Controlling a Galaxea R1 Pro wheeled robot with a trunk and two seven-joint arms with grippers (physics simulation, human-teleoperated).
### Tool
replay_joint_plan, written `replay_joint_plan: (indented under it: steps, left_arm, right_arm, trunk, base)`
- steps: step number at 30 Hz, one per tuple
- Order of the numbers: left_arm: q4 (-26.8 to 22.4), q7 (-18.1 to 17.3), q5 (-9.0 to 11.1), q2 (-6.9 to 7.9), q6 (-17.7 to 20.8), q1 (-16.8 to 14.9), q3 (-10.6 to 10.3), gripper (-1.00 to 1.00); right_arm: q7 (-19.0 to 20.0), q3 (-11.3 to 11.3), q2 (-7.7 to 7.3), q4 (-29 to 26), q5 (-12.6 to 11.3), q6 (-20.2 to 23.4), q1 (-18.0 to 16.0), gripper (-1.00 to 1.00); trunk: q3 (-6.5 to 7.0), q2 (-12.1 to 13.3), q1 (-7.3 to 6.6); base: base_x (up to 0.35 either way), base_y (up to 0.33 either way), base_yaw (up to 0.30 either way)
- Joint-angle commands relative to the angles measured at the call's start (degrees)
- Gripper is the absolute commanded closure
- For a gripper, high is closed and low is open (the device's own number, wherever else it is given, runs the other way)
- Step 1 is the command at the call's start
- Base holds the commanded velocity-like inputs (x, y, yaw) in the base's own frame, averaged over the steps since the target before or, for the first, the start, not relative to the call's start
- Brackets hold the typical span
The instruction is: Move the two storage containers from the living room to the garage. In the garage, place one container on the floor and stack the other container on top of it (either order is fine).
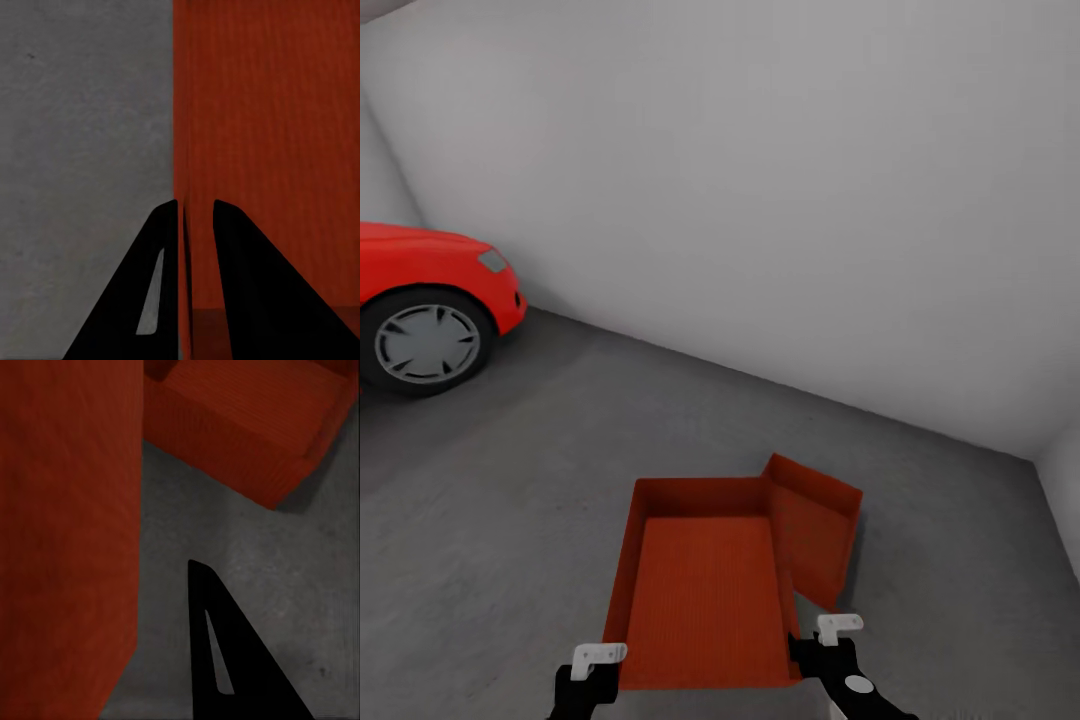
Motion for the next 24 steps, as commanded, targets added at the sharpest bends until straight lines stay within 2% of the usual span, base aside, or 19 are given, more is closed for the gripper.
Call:
replay_joint_plan:
  steps: [1, 24]
  left_arm:
    - [-0.1, 0.5, 0.6, 0.05, -0.1, 0.0, 1.0, 1.0]
    - [-0.1, 0.5, 0.6, 0.05, -0.1, 0.0, 1.0, 1.0]
  right_arm:
    - [-0.7, -0.4, -0.93, 0.1, 0.0, -0.2, -0.1, 1.0]
    - [-0.7, -0.4, -0.93, 0.1, 0.0, -0.2, -0.1, 1.0]
  trunk:
    - [-0.04, 0.0, 0.0]
    - [-0.04, 0.0, 0.0]
  base:
    - [0.0, 0.0, -0.269]
    - [0.0, 0.0, -0.269]
